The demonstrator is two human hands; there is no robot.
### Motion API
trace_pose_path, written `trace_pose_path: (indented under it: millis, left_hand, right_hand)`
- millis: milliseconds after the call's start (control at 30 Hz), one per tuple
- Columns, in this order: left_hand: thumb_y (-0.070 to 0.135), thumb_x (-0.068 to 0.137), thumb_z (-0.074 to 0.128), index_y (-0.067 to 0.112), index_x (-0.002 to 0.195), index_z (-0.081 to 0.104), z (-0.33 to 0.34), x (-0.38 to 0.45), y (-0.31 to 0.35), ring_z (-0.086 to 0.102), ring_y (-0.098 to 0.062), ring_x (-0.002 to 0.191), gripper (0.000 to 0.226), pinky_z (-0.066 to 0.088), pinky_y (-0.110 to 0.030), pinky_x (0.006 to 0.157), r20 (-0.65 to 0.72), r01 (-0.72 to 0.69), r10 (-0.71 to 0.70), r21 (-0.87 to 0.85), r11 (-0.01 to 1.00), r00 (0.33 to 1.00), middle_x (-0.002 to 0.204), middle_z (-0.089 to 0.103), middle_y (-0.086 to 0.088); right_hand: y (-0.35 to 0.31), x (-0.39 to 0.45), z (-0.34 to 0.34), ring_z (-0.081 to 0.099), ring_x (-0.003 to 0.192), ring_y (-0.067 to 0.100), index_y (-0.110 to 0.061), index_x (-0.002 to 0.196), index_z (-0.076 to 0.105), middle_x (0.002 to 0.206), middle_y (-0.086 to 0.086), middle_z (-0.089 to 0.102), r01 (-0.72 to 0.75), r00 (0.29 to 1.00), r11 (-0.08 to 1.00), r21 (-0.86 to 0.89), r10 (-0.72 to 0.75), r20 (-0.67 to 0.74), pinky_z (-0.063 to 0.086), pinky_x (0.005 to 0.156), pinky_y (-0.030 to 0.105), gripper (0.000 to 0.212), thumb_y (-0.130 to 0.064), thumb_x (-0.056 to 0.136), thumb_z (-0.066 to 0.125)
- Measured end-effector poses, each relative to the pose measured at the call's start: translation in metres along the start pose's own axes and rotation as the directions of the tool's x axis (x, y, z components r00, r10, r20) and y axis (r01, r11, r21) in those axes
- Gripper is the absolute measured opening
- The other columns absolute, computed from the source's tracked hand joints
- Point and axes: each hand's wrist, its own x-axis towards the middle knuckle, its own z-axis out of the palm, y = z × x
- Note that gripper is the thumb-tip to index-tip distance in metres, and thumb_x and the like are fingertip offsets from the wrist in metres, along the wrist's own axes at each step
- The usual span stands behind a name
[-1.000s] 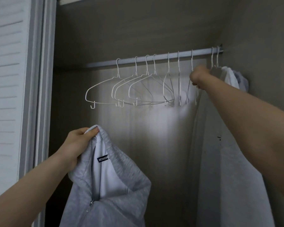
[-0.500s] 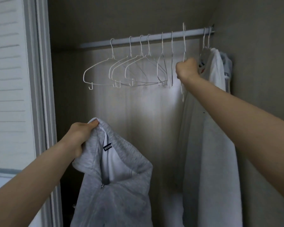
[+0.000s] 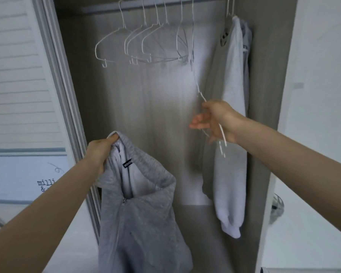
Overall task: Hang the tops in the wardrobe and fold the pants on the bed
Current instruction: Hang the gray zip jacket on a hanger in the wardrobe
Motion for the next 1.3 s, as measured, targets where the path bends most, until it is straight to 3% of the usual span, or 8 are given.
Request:
trace_pose_path:
  millis: [67, 167, 400, 600, 800, 967, 1100, 1300]
  left_hand:
    - [0.037, 0.087, 0.072, 0.004, 0.083, 0.065, -0.003, -0.007, -0.01, 0.065, -0.028, 0.082, 0.034, 0.052, -0.038, 0.087, -0.015, 0.009, -0.009, 0.017, 1.0, 1.0, 0.09, 0.068, -0.017]
    - [0.037, 0.086, 0.072, 0.007, 0.072, 0.058, -0.004, -0.012, -0.02, 0.061, -0.028, 0.082, 0.036, 0.049, -0.039, 0.088, -0.056, 0.013, -0.01, 0.043, 0.999, 0.998, 0.082, 0.064, -0.013]
    - [0.043, 0.087, 0.069, 0.008, 0.068, 0.051, -0.016, -0.009, -0.037, 0.058, -0.027, 0.083, 0.043, 0.047, -0.039, 0.083, -0.161, 0.031, -0.003, 0.17, 0.985, 0.987, 0.088, 0.059, -0.016]
    - [0.042, 0.083, 0.073, -0.003, 0.11, 0.062, -0.018, -0.007, -0.045, 0.062, -0.038, 0.106, 0.054, 0.048, -0.045, 0.096, -0.16, 0.092, -0.076, 0.093, 0.991, 0.984, 0.108, 0.065, -0.019]
    - [0.038, 0.086, 0.071, -0.003, 0.118, 0.061, -0.027, -0.019, -0.037, 0.062, -0.03, 0.093, 0.054, 0.049, -0.038, 0.091, -0.129, 0.039, -0.033, 0.047, 0.998, 0.991, 0.103, 0.066, -0.019]
    - [0.04, 0.085, 0.071, 0.003, 0.093, 0.067, -0.038, -0.028, -0.033, 0.064, -0.027, 0.073, 0.038, 0.052, -0.036, 0.08, -0.111, 0.042, -0.034, 0.07, 0.997, 0.993, 0.076, 0.07, -0.013]
    - [0.037, 0.09, 0.067, 0.004, 0.08, 0.064, -0.027, -0.038, -0.034, 0.059, -0.026, 0.067, 0.035, 0.048, -0.03, 0.068, -0.113, -0.077, 0.109, 0.257, 0.963, 0.988, 0.076, 0.064, -0.016]
    - [0.048, 0.093, 0.056, 0.007, 0.063, 0.056, -0.031, -0.041, -0.043, 0.055, -0.036, 0.071, 0.051, 0.041, -0.037, 0.068, -0.189, -0.191, 0.381, 0.62, 0.761, 0.905, 0.063, 0.057, -0.014]
  right_hand:
    - [0.012, -0.026, -0.007, 0.068, 0.082, 0.024, -0.028, 0.121, 0.033, 0.08, 0.01, 0.063, -0.12, 0.98, 0.979, 0.165, 0.091, 0.177, 0.031, 0.089, 0.076, 0.021, -0.033, 0.101, 0.033]
    - [0.021, -0.056, -0.018, 0.065, 0.069, 0.026, -0.03, 0.113, 0.045, 0.084, 0.016, 0.064, -0.265, 0.9, 0.906, 0.329, 0.11, 0.423, 0.04, 0.084, 0.075, 0.017, -0.037, 0.097, 0.044]
    - [0.025, -0.092, -0.042, 0.061, 0.066, 0.025, -0.03, 0.111, 0.046, 0.087, 0.014, 0.061, -0.33, 0.718, 0.891, 0.311, 0.022, 0.696, 0.056, 0.062, 0.04, 0.021, -0.041, 0.093, 0.044]
    - [0.03, -0.106, -0.057, 0.058, 0.067, 0.023, -0.033, 0.119, 0.042, 0.083, 0.012, 0.055, -0.375, 0.527, 0.913, 0.161, 0.067, 0.847, 0.056, 0.062, 0.04, 0.023, -0.04, 0.097, 0.038]
    - [0.037, -0.106, -0.063, 0.04, 0.051, 0.013, -0.034, 0.113, 0.046, 0.071, 0.006, 0.039, -0.323, 0.566, 0.944, 0.063, 0.139, 0.813, 0.045, 0.043, 0.021, 0.015, -0.034, 0.1, 0.038]
    - [0.046, -0.104, -0.065, 0.02, 0.045, 0.007, -0.033, 0.113, 0.049, 0.065, 0.001, 0.029, -0.227, 0.646, 0.97, -0.091, 0.219, 0.732, 0.019, 0.035, 0.009, 0.02, -0.04, 0.1, 0.036]
    - [0.058, -0.101, -0.054, 0.016, 0.05, 0.01, -0.028, 0.119, 0.048, 0.063, 0.0, 0.029, -0.146, 0.706, 0.981, -0.129, 0.195, 0.68, 0.011, 0.038, 0.015, 0.024, -0.039, 0.101, 0.037]
    - [0.045, -0.098, -0.068, 0.009, 0.047, 0.007, -0.025, 0.116, 0.053, 0.066, 0.0, 0.013, -0.084, 0.766, 0.988, -0.131, 0.148, 0.625, 0.008, 0.038, 0.014, 0.024, -0.038, 0.099, 0.039]
